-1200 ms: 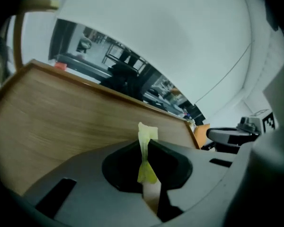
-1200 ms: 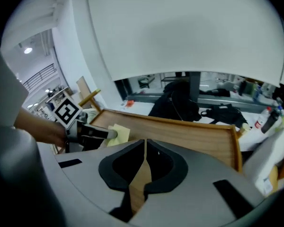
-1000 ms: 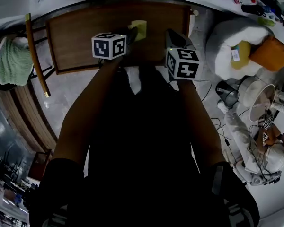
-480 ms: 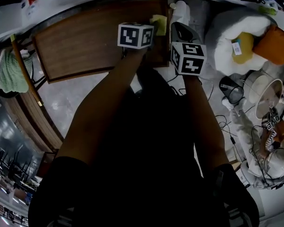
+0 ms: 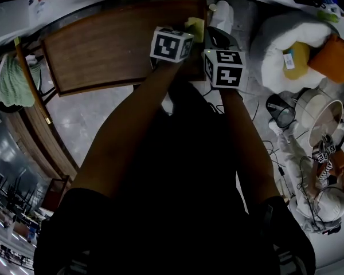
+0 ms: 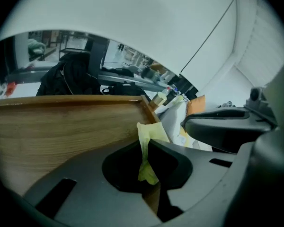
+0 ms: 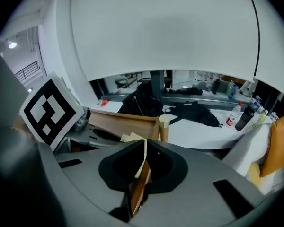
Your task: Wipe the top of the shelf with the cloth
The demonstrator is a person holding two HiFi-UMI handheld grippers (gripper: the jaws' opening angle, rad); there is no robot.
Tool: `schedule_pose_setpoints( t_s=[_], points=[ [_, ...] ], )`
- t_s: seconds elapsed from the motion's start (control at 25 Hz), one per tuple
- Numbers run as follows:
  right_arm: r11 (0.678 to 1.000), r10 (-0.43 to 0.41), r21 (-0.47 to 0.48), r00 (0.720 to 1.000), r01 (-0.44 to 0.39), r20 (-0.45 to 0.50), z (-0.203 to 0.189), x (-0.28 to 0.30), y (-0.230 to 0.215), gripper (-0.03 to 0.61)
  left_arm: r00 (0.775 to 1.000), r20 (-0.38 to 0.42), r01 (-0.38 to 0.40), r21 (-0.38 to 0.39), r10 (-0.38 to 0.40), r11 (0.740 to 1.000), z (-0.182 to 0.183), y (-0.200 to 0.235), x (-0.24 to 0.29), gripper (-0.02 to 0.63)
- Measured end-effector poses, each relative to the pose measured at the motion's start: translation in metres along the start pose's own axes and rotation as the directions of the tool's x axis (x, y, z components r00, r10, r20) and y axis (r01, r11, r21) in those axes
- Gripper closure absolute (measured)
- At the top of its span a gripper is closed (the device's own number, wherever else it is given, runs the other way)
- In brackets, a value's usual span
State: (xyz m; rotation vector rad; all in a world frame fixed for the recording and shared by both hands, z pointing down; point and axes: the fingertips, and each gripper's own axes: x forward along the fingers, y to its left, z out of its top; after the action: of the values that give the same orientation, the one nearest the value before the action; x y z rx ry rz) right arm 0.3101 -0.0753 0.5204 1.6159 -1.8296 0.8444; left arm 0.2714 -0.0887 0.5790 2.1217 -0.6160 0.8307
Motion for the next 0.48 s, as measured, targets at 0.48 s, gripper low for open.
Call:
schedule_pose_setpoints(
  t_s=[0.48],
  points=[
    [0.999,0.015,-0.045,0.999,-0.017,-0.033,0.000,0.007,0.043,0.554,1.000,-0.007,-0.006,0.000,0.006,1.000,-0.013,0.032,-0.025,0.586]
  ],
)
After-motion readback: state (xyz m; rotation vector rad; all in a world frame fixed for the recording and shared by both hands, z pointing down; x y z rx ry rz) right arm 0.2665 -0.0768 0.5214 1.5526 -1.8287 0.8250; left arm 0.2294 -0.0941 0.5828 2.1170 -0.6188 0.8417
